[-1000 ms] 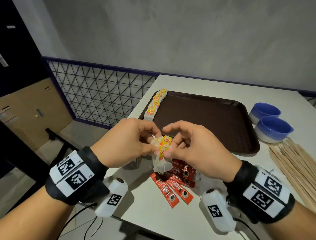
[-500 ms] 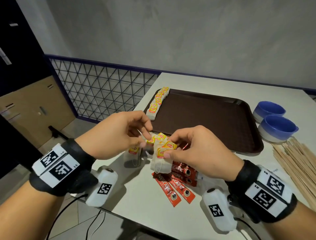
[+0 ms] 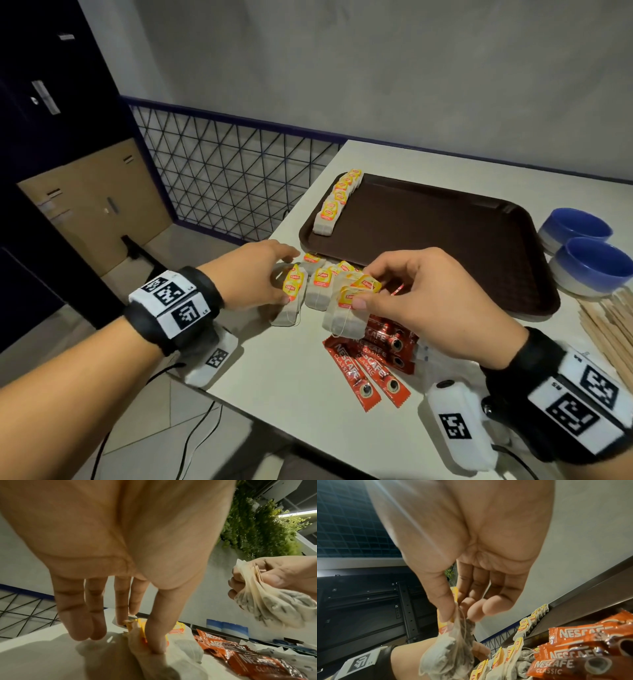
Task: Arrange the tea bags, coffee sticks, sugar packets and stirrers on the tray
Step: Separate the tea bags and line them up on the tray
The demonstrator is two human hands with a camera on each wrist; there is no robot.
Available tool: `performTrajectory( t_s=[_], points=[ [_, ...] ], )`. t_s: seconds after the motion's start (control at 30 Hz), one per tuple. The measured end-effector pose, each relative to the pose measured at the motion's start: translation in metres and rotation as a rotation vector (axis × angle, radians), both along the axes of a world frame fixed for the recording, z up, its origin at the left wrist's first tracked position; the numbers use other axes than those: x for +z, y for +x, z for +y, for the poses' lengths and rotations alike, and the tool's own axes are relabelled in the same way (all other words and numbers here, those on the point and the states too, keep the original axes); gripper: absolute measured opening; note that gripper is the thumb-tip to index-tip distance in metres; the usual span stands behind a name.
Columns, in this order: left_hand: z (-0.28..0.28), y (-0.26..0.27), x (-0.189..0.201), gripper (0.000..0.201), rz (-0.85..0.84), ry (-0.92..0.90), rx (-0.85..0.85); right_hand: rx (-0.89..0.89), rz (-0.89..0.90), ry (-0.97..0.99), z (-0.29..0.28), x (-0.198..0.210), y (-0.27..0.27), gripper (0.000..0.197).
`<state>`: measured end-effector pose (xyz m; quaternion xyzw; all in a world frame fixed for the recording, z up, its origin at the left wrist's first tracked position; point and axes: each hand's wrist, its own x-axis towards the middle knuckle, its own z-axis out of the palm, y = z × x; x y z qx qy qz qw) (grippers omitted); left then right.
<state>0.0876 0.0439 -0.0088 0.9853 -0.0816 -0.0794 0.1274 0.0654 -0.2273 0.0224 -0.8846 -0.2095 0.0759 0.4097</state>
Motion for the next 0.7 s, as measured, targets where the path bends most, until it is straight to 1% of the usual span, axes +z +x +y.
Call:
performTrajectory(
  t_s=[0.13, 0.27, 0.4, 0.57, 0.7],
  points=[
    [-0.0041, 0.0011, 0.0000, 0.057, 0.014, 0.053, -0.019, 0.005, 0.007, -0.001, 0.0008, -0.0001, -0.0012, 0.016],
    [-0.0047, -0.0004, 0.0002, 0.039, -0.007, -0.053, 0.020, 0.001, 0.010, 0.001, 0.0005, -0.0006, -0.0006, 0.016],
    [-0.0038, -0.0011, -0.0015, 0.034, -0.003, -0.096, 0.030, -0.002, 0.014, 0.013, -0.0003, -0.0005, -0.0012, 0.016],
    [-0.0052, -0.0014, 0.0024, 0.043, 0.007, -0.200, 0.059, -0.003, 0.023, 0.016, -0.0017, -0.0018, -0.0017, 0.017],
    [0.0008, -0.0040, 0.0069, 0.024, 0.011, -0.189, 0.032, 0.004, 0.026, 0.021, -0.0022, -0.0013, -0.0028, 0.016]
  ],
)
